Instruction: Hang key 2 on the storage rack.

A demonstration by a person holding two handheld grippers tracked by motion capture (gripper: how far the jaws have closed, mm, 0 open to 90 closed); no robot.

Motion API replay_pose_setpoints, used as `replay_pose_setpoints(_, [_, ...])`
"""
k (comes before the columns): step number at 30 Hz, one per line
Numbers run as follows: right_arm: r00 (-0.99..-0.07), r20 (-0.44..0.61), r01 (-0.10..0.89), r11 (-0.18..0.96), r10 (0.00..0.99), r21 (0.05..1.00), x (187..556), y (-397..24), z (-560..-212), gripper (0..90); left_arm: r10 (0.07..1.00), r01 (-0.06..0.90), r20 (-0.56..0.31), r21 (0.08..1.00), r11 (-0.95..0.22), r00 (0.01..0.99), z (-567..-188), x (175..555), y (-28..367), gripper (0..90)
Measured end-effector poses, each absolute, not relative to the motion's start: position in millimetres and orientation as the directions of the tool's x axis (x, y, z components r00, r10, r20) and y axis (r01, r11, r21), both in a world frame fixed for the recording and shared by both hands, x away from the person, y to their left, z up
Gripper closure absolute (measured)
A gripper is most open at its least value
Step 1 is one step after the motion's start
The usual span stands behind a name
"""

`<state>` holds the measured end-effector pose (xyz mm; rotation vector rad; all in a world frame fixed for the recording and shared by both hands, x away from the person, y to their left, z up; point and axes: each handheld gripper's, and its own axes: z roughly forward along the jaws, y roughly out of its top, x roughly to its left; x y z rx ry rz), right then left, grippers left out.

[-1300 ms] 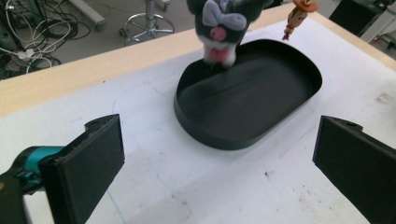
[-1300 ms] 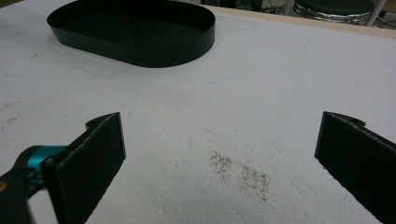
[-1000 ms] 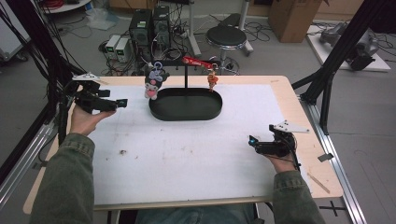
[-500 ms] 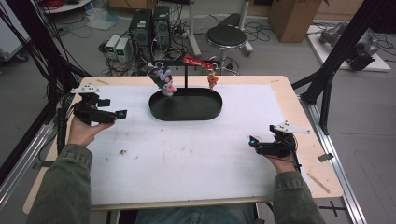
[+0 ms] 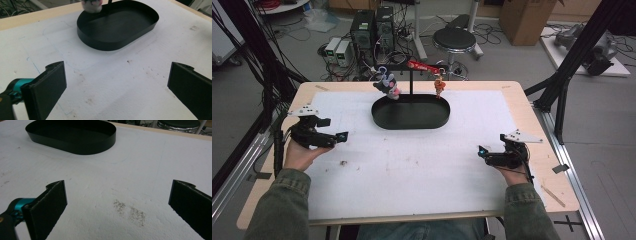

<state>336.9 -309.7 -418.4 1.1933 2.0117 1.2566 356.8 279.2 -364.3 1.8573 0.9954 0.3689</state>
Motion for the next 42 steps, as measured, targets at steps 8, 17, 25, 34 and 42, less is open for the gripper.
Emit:
replay_pose_setpoints(8, [-0.509,0.049,0.421,0.199,0.859,0.885,338,-309,-419,0.9,0.759,0.45,-0.138,0.865,-0.22,0.637,-367,339,275,2.4])
replay_pose_setpoints(17, [-0.507,0.052,0.426,0.198,0.86,0.883,339,-310,-420,0.9,0.787,0.469,-0.121,0.853,-0.23,0.605,-386,324,283,2.5])
replay_pose_setpoints(25, [-0.511,0.051,0.431,0.205,0.858,0.878,340,-310,-422,0.9,0.806,0.427,-0.062,0.87,-0.246,0.589,-396,312,283,2.4])
replay_pose_setpoints(34, [-0.508,0.052,0.446,0.211,0.86,0.87,341,-307,-423,0.9,0.829,0.451,-0.05,0.856,-0.252,0.558,-417,293,292,2.5])
replay_pose_setpoints(42, [-0.509,0.045,0.448,0.22,0.859,0.866,341,-306,-424,0.9,0.845,0.439,-0.04,0.867,-0.236,0.533,-418,289,297,2.5])
